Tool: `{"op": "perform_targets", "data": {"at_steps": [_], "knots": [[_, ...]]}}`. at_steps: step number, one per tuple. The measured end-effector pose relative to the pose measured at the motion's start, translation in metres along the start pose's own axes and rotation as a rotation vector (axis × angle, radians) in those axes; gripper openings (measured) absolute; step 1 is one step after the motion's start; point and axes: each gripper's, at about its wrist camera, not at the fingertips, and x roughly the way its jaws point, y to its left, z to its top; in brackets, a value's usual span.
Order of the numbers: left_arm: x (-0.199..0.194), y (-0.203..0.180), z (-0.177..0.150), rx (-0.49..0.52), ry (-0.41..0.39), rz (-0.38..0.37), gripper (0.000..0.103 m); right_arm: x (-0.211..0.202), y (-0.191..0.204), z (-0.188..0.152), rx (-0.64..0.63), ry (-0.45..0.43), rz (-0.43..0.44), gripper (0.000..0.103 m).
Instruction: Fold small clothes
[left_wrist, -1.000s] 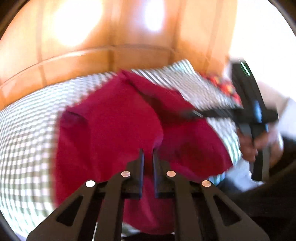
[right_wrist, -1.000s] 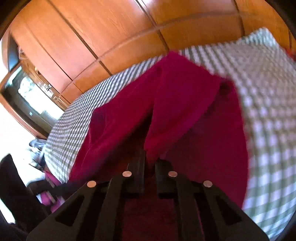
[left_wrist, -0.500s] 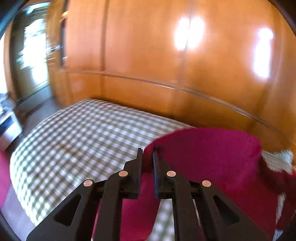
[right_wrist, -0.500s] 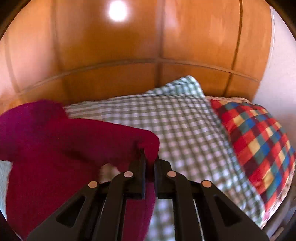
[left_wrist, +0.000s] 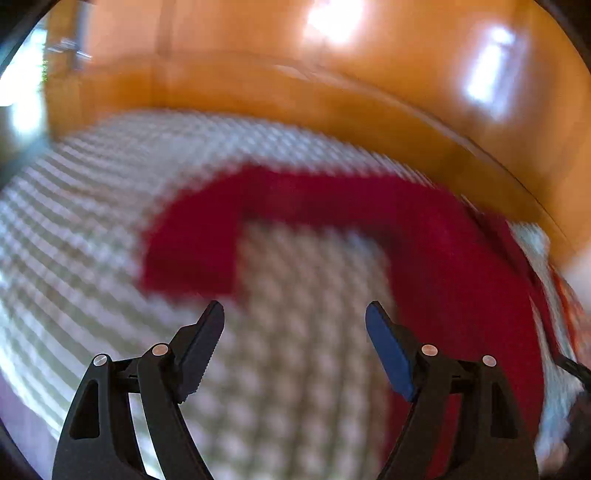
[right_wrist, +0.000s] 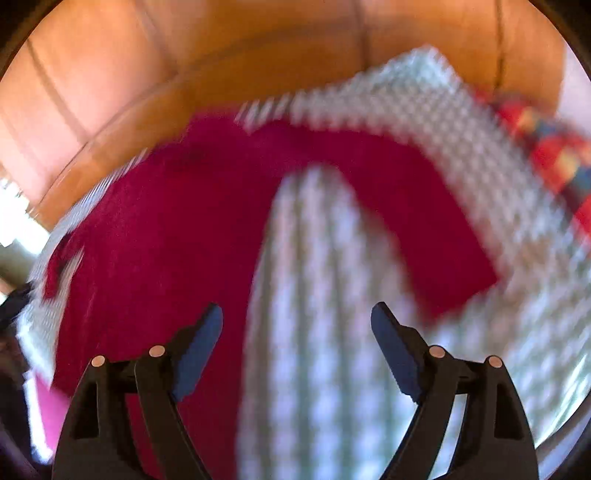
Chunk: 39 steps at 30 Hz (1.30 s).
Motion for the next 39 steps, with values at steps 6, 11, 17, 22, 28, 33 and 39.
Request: {"op": "perform_targets", "data": {"at_steps": [6, 11, 17, 22, 28, 33, 39], "knots": [[0.007, -0.053, -0.083, 0.084, 0.163, -0.200, 0.071, 0.002, 0.041, -0.060, -0.083, 0.062, 0.063, 0.061], [0.007, -0.078, -0.100, 0.125, 0.155, -0.173, 0.010, 0.010, 0.066, -0.064, -0.181, 0.066, 0.079, 0.015], [-0.030, -0.067, -0.093, 0.073, 0.084, -0.241, 0.009, -0.042, 0.046, -0.050, -0.210, -0.064, 0.073, 0.012], [-0.040, -0.071, -0.121, 0.096, 0.148, -0.246, 0.008, -0.043, 0.027, -0.066, -0.266, 0.014, 0.039, 0.012], [-0.035, -0.081, -0.127, 0.125, 0.218, -0.185, 0.012, -0.022, 0.014, -0.075, -0.238, 0.086, 0.026, 0.035], [-0.046, -0.082, -0.086, 0.067, 0.065, -0.176, 0.034, -0.049, -0.014, -0.041, -0.149, -0.072, -0.086, 0.062], [-0.012, -0.129, -0.068, 0.132, 0.076, -0.172, 0.034, -0.033, -0.046, 0.008, -0.171, -0.185, -0.345, 0.062]]}}
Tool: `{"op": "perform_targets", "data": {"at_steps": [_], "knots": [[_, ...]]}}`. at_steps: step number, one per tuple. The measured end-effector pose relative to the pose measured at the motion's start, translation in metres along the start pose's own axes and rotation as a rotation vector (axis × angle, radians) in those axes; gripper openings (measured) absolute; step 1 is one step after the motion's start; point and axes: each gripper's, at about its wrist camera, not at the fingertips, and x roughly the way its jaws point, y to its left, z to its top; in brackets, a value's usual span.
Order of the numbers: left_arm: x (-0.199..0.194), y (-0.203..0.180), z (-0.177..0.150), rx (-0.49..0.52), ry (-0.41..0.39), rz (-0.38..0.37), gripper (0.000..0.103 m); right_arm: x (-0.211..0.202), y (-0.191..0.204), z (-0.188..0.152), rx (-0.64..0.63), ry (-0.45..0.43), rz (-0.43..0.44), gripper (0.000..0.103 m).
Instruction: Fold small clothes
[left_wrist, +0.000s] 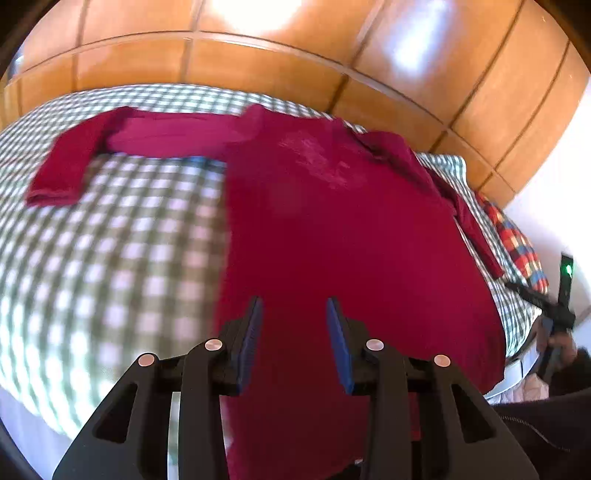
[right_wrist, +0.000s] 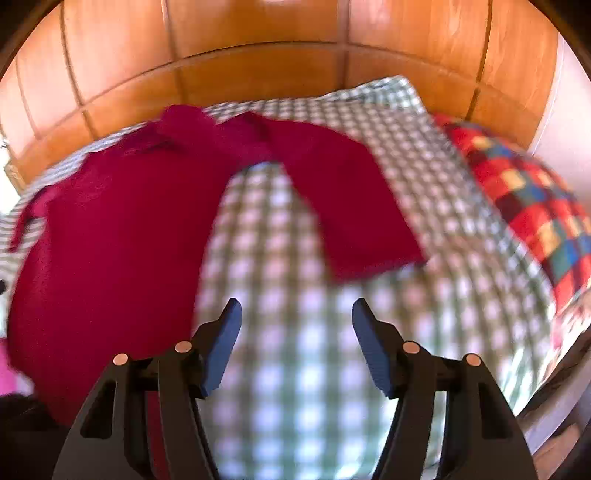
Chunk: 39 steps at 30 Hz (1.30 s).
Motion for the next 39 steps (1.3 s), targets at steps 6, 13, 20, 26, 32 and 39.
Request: {"op": "perform_targets", "data": {"at_steps": [6, 13, 20, 26, 32, 39], "knots": [[0.033, -0.036, 0.009, 0.065, 0.026, -0.026, 0.034, 0.060, -0.018, 0.014, -0.149, 0.086, -0.180, 0.015], [0.050, -0.058, 0.018, 0.130, 0.048, -0.050, 0.034, -0.020, -0.077, 0.058, 0.211, -0.089, 0.244, 0.006], [0.074, -0.056, 0.033, 0.105, 0.085, -0.047, 0.034, -0.049, -0.191, 0.101, 0.574, -0.264, 0.246, 0.006], [0.085, -0.074, 0.046, 0.142, 0.077, -0.041, 0.034, 0.040, -0.266, 0.117, 0.761, -0.080, 0.029, 0.006], [0.094, -0.077, 0.047, 0.153, 0.092, -0.032, 0.034, 0.057, -0.280, 0.076, 0.835, -0.066, -0.012, 0.070], [0.103, -0.075, 0.049, 0.120, 0.100, -0.049, 0.034, 0.034, -0.268, 0.008, 0.938, -0.107, 0.151, 0.072]]}}
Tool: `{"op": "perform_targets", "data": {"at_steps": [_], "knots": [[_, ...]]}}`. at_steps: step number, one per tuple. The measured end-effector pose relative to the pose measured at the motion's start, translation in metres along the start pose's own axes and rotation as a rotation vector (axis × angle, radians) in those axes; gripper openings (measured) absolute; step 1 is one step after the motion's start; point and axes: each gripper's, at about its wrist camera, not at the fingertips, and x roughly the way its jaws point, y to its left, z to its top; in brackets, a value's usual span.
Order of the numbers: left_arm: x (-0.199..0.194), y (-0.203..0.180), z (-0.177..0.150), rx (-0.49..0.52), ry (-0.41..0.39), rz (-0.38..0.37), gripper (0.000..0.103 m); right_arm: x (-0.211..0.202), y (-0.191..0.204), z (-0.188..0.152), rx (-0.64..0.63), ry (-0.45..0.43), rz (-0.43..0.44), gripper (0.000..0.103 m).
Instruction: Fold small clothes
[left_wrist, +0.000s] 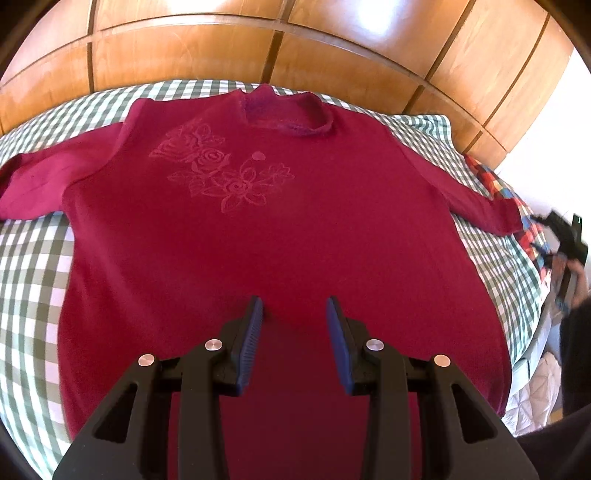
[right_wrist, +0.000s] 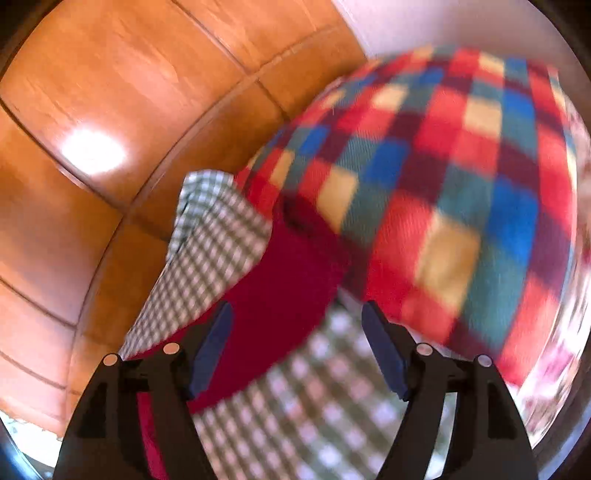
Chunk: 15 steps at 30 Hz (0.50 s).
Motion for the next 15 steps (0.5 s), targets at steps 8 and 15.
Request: {"op": "perform_targets", "data": {"at_steps": [8, 15], "knots": [[-0.003, -0.002, 0.004, 0.000, -0.014, 0.018, 0.048, 0.064, -0.002, 0.004, 0.073, 0.028, -0.088, 0.037], [-0.012, 0.017, 0.009, -0.043, -0.042, 0.022, 0.048, 0.046, 0.081, 0.022, -0.075, -0.019, 0.062, 0.006]]}}
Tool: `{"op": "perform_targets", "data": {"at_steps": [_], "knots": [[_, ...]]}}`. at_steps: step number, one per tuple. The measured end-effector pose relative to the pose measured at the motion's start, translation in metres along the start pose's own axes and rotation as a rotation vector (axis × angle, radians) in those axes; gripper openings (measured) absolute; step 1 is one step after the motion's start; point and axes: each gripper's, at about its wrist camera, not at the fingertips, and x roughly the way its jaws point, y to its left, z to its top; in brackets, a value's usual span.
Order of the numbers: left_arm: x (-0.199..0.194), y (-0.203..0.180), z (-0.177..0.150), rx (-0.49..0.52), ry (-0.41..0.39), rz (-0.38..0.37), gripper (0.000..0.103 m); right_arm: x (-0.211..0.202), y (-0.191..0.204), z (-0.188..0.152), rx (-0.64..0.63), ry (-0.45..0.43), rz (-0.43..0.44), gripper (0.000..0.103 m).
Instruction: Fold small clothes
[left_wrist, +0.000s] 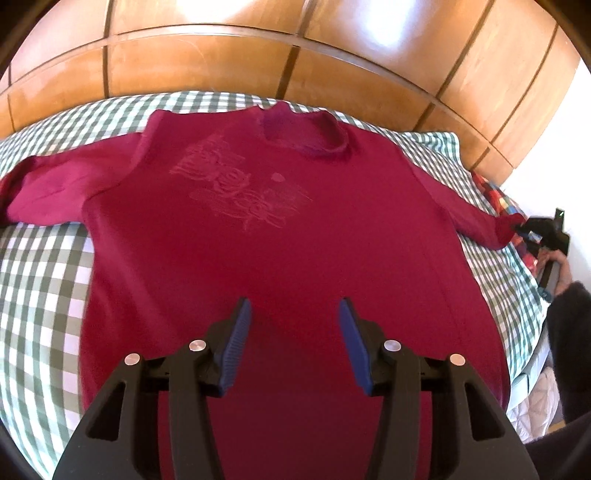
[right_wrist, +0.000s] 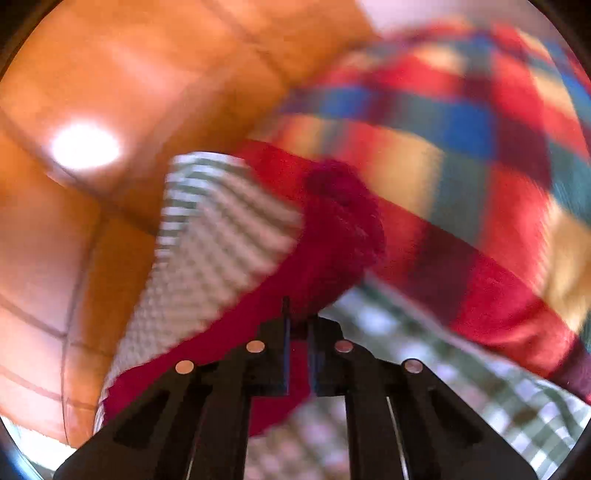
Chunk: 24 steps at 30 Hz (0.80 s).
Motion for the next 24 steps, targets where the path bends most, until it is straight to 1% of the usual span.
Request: {"op": "perform_targets", "data": {"at_steps": [2, 3, 4, 5, 6, 8, 9, 11, 13, 14, 15, 17, 19, 20, 21, 23, 24], "knots": [[0.001, 0.008, 0.003, -0.032, -0.001, -0.001, 0.048, -0.004, 0.039, -0.003, -0.070, 0.005, 0.073, 0.006], [0.000, 0.013, 0.005, -0.057, -0.007, -0.005, 0.048, -0.004, 0.071, -0.008, -0.127, 0.014, 0.125, 0.006], [-0.001, 0.017, 0.006, -0.076, -0.011, -0.010, 0.048, -0.004, 0.094, -0.015, -0.168, 0.025, 0.160, 0.006], [-0.002, 0.020, 0.008, -0.094, -0.015, -0.015, 0.048, 0.000, 0.128, -0.027, -0.224, 0.050, 0.210, 0.006], [-0.004, 0.024, 0.009, -0.113, -0.022, -0.024, 0.048, 0.005, 0.149, -0.036, -0.256, 0.068, 0.238, 0.006], [-0.008, 0.030, 0.013, -0.139, -0.039, -0.036, 0.048, 0.014, 0.195, -0.064, -0.328, 0.112, 0.304, 0.006], [-0.011, 0.033, 0.016, -0.150, -0.054, -0.044, 0.048, 0.023, 0.225, -0.084, -0.370, 0.145, 0.344, 0.006], [-0.016, 0.037, 0.020, -0.161, -0.076, -0.052, 0.048, 0.036, 0.264, -0.118, -0.413, 0.210, 0.409, 0.006], [-0.022, 0.045, 0.028, -0.186, -0.101, -0.073, 0.048, 0.050, 0.308, -0.164, -0.479, 0.287, 0.475, 0.006], [-0.024, 0.048, 0.031, -0.197, -0.110, -0.081, 0.048, 0.055, 0.321, -0.180, -0.503, 0.315, 0.493, 0.006], [-0.025, 0.051, 0.034, -0.207, -0.118, -0.089, 0.048, 0.061, 0.337, -0.205, -0.539, 0.359, 0.514, 0.006], [-0.027, 0.058, 0.042, -0.229, -0.130, -0.108, 0.048, 0.069, 0.358, -0.245, -0.607, 0.421, 0.533, 0.006], [-0.026, 0.065, 0.047, -0.255, -0.136, -0.112, 0.048, 0.080, 0.367, -0.285, -0.678, 0.494, 0.542, 0.008], [-0.025, 0.068, 0.050, -0.268, -0.138, -0.124, 0.048, 0.084, 0.369, -0.297, -0.702, 0.520, 0.533, 0.013], [-0.022, 0.073, 0.053, -0.286, -0.134, -0.139, 0.048, 0.085, 0.367, -0.307, -0.722, 0.534, 0.519, 0.029], [-0.020, 0.079, 0.057, -0.306, -0.133, -0.148, 0.048, 0.077, 0.355, -0.311, -0.721, 0.530, 0.526, 0.046], [-0.017, 0.082, 0.059, -0.311, -0.131, -0.157, 0.048, 0.070, 0.343, -0.304, -0.711, 0.511, 0.527, 0.047]]}}
